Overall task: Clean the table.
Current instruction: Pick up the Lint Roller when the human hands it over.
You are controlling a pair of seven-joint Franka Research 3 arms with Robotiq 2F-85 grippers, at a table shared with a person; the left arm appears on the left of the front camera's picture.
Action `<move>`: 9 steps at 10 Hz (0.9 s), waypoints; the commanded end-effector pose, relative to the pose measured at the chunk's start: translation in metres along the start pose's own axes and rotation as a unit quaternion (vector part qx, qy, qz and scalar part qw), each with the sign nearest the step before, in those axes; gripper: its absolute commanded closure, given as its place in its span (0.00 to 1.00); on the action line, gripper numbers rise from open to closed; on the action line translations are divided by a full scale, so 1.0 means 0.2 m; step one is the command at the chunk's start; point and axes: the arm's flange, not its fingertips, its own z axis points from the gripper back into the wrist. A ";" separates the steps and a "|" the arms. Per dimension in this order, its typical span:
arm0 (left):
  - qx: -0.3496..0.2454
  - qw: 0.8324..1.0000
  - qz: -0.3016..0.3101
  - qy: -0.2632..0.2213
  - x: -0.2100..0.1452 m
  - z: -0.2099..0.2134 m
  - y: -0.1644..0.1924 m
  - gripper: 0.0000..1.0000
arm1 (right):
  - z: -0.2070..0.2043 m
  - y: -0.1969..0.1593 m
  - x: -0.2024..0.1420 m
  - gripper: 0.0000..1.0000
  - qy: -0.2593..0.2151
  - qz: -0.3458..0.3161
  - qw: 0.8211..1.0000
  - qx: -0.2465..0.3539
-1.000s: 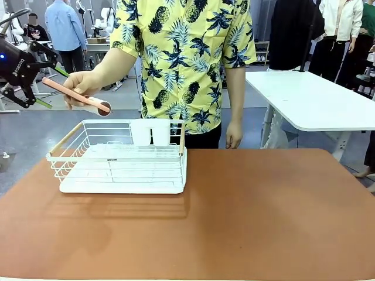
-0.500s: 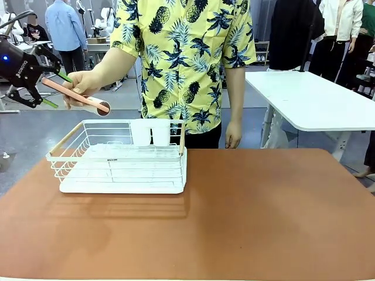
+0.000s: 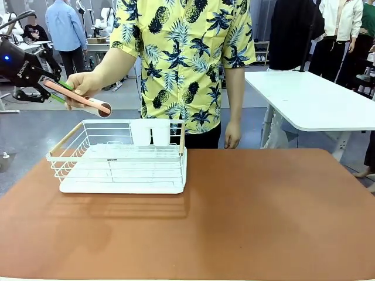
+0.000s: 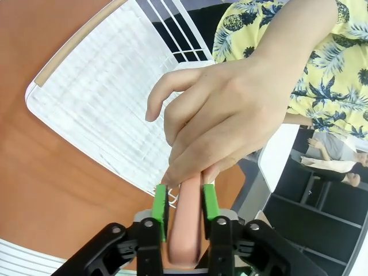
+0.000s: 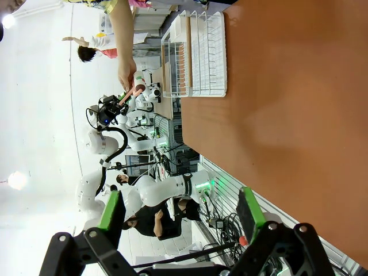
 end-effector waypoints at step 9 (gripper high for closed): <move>0.002 1.000 -0.001 0.002 0.00 -0.03 0.00 0.91 | 0.00 0.01 0.00 0.00 0.000 0.002 1.000 0.002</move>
